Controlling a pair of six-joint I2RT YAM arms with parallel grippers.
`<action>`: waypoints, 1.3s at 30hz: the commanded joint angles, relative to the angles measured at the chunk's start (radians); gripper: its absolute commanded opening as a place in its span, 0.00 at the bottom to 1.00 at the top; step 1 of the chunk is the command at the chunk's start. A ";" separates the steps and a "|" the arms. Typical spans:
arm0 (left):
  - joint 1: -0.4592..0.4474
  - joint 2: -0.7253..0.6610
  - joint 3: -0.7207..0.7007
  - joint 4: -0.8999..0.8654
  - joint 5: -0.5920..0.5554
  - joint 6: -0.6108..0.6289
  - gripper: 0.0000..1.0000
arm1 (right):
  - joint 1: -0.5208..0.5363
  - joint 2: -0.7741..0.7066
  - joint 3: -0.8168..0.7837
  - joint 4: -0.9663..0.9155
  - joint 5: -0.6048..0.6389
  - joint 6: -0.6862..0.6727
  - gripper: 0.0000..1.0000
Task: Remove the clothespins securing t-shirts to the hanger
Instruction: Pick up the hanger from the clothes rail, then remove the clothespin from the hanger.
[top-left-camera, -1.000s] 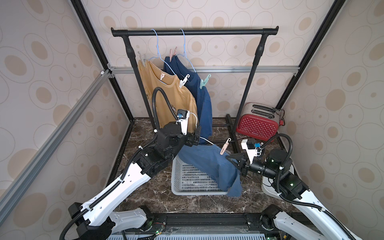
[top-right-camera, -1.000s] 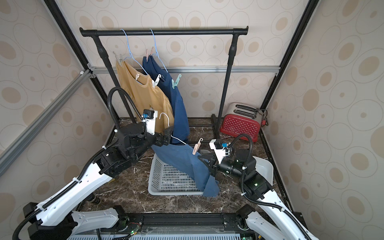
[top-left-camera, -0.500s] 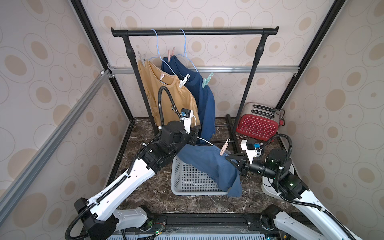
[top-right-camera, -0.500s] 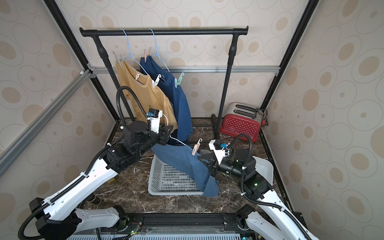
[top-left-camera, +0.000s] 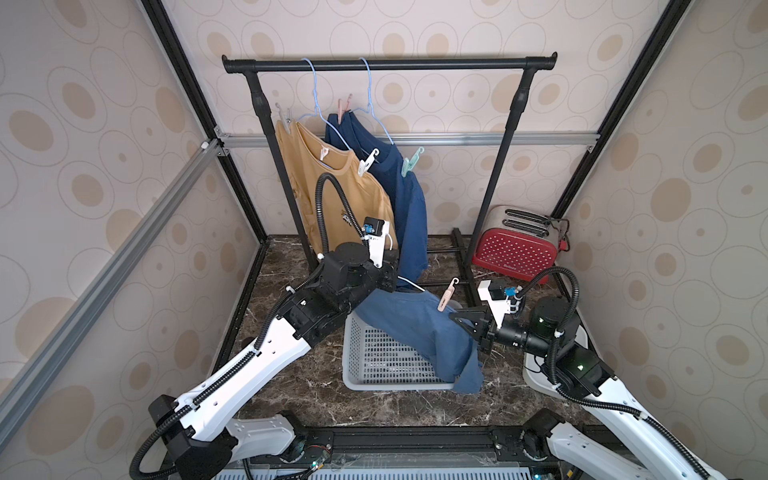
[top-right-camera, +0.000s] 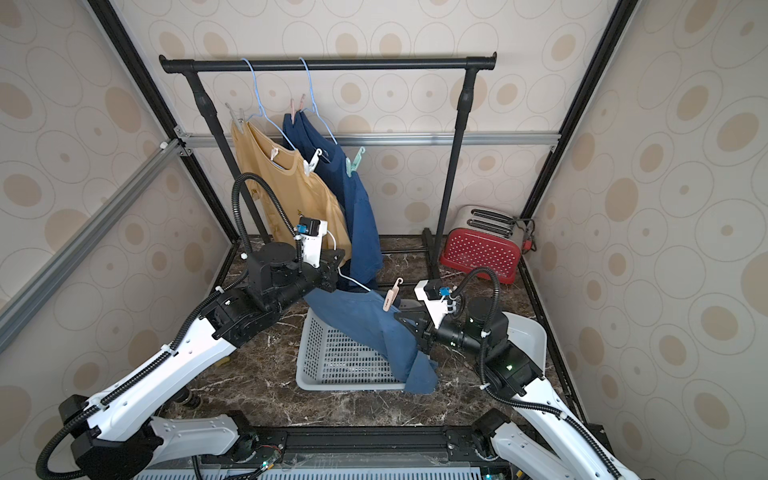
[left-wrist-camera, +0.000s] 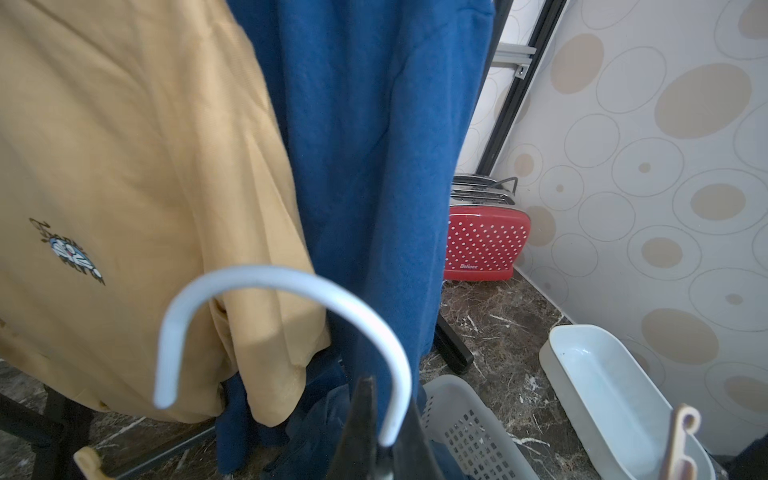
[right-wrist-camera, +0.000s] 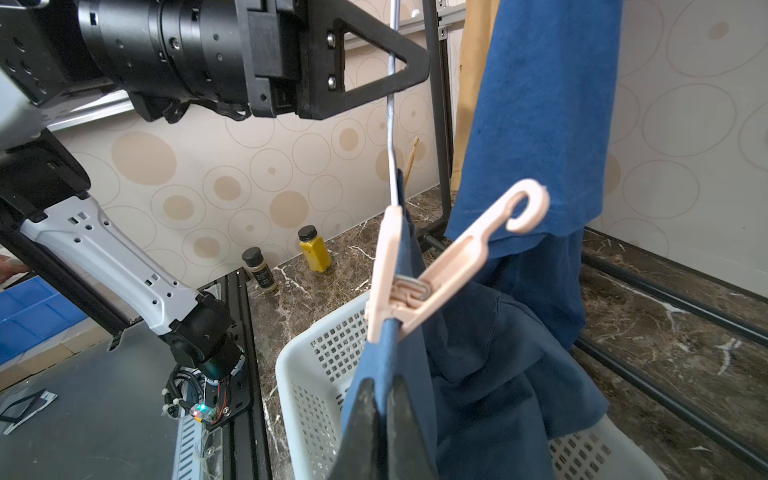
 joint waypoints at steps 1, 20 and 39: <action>0.014 -0.035 -0.005 0.031 -0.052 0.018 0.01 | 0.002 -0.007 0.017 -0.026 -0.003 -0.038 0.09; 0.023 -0.106 -0.104 0.099 -0.090 0.137 0.00 | 0.028 0.219 0.340 -0.353 0.059 0.049 1.00; 0.023 -0.074 -0.098 0.157 -0.081 0.217 0.00 | 0.095 0.673 0.994 -1.045 0.135 -0.028 0.87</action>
